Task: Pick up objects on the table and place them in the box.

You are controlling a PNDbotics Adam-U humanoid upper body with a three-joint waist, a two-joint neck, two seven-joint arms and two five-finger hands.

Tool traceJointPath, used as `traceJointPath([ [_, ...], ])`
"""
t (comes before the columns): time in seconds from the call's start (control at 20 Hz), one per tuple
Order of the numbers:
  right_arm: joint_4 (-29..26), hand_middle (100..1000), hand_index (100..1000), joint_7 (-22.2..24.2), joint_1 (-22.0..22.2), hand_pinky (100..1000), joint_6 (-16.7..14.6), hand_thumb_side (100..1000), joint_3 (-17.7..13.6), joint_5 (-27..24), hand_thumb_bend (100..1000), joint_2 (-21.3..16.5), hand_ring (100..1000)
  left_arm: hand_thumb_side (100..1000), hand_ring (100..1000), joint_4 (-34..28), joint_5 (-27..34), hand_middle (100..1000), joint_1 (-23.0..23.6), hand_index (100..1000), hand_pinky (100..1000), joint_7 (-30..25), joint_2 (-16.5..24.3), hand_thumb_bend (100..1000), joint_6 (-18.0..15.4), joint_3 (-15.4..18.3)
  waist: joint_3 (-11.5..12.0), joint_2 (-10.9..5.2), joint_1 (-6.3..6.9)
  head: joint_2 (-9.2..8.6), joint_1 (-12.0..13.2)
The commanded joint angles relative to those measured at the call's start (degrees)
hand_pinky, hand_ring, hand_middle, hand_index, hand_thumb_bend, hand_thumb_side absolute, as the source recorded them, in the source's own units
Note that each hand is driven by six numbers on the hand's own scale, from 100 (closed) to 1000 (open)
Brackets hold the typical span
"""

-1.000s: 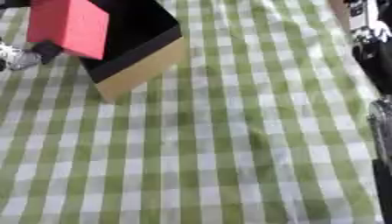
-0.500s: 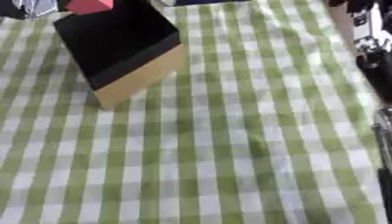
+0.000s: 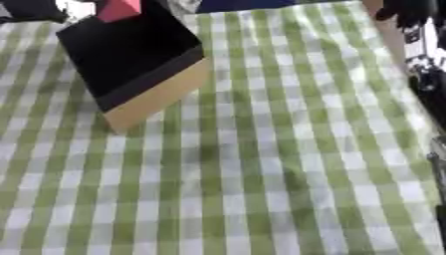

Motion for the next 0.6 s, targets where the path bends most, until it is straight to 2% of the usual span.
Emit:
traceJointPath([
  [0.05, -1.16, 488, 681, 0.03, -0.73, 795, -0.05, 692, -0.08, -0.52, 100, -0.91, 773, 169, 504, 3.80, -1.90, 443, -1.62, 572, 325, 0.20, -0.29, 100, -2.09, 0.18, -0.05, -0.98, -0.13, -0.51, 0.08],
  [0.35, -1.16, 488, 681, -0.11, -0.71, 795, -0.07, 692, -0.24, -0.56, 100, -0.67, 773, 165, 516, 12.06, -4.28, 445, -2.17, 580, 335, 1.20, -2.36, 100, -6.10, -0.06, -0.46, -0.83, -0.13, -0.18, 0.11],
  [0.6, -1.16, 488, 681, -0.13, -0.66, 795, -0.07, 693, -0.21, -0.63, 100, -0.57, 772, 171, 537, 15.99, -6.25, 469, -2.10, 612, 357, 2.06, -3.20, 100, -8.61, -0.05, -0.50, -0.77, -0.09, -0.02, 0.15],
])
